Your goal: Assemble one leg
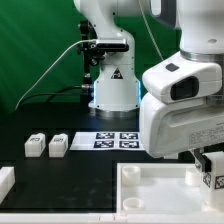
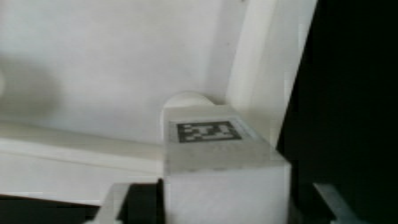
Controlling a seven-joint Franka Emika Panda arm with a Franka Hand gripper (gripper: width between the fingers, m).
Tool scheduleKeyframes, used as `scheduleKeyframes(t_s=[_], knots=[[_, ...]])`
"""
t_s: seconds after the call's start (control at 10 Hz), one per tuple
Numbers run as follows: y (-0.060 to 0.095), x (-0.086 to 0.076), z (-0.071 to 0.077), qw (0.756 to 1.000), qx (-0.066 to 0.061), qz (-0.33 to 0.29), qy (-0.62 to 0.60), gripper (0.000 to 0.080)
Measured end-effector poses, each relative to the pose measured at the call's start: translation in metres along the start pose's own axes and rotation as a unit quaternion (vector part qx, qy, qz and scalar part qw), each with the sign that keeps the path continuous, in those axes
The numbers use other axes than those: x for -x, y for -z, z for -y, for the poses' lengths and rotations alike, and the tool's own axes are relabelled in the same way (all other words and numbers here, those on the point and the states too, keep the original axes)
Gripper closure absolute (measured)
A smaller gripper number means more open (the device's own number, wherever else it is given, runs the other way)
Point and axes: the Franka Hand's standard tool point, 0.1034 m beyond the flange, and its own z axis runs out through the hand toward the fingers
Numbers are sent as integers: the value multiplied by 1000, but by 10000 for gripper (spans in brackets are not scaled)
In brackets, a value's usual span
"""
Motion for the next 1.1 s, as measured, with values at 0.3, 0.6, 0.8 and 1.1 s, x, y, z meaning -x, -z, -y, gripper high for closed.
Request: scheduleKeyframes(t_s=[0.3, 0.6, 0.8, 1.1], knots=[[-1, 4, -1, 966, -18, -62, -249, 499], [-1, 5, -1, 803, -76, -59, -588, 499], [-2, 5, 3, 720, -90, -44, -686, 499], [-3, 1, 6, 582, -132, -30, -802, 500]])
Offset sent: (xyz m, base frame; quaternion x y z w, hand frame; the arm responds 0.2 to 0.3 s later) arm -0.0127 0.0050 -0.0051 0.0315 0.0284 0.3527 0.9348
